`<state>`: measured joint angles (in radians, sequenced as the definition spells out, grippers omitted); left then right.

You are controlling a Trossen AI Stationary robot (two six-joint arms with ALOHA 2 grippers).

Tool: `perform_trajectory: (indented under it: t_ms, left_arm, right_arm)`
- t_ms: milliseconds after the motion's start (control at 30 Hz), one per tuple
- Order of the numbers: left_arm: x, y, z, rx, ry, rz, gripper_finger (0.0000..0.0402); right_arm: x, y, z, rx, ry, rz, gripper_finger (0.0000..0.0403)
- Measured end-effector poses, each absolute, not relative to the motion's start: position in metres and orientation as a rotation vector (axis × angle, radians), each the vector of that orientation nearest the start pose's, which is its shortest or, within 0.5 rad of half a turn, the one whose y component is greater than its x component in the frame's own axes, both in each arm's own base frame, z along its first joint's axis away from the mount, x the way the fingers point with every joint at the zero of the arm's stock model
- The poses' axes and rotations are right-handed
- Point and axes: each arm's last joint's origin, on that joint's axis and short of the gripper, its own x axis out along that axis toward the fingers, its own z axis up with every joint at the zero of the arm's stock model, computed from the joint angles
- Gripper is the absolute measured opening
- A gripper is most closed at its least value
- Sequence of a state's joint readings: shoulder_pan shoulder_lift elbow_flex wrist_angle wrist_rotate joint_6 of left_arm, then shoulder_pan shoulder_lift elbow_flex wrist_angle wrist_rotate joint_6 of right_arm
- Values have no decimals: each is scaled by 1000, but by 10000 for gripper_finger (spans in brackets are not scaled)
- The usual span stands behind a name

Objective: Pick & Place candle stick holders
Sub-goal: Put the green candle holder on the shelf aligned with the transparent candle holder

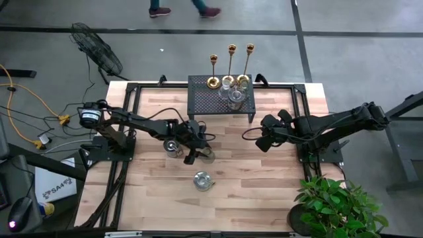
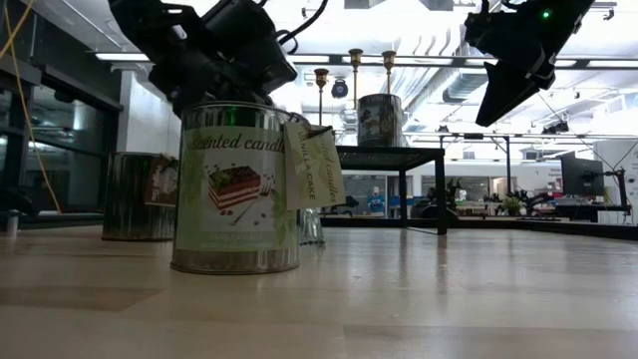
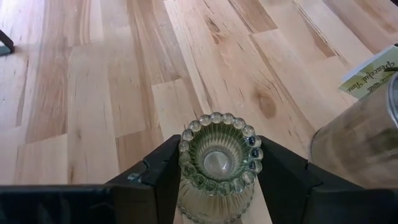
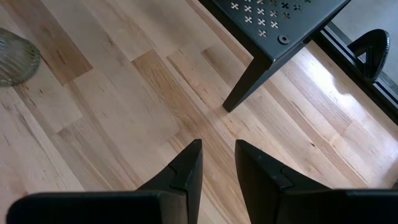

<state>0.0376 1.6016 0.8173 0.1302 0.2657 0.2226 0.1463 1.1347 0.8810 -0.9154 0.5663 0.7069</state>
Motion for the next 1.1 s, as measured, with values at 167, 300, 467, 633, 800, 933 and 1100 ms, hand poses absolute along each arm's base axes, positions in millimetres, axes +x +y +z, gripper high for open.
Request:
perform_trajectory:
  t_ms: [167, 300, 467, 633, 800, 933, 1100]
  left_arm:
    - [320, 4, 184, 90, 621, -281, 170]
    - [324, 5, 193, 89, 604, -273, 169]
    - [330, 5, 205, 68, 633, -254, 169]
    - [334, 7, 221, 28, 713, -203, 169]
    - [339, 8, 248, 20, 757, -168, 169]
    - [342, 10, 273, 48, 786, -115, 169]
    - [341, 12, 303, 137, 824, -66, 169]
  right_arm:
    - [197, 13, 255, 216, 901, -725, 87]
    - [197, 13, 255, 216, 901, -725, 87]
    - [197, 13, 255, 216, 902, -725, 87]
    - [197, 13, 255, 215, 902, -725, 87]
    - [197, 13, 254, 215, 902, -725, 87]
    - [197, 13, 254, 215, 902, -725, 87]
    - [197, 13, 254, 215, 902, -725, 87]
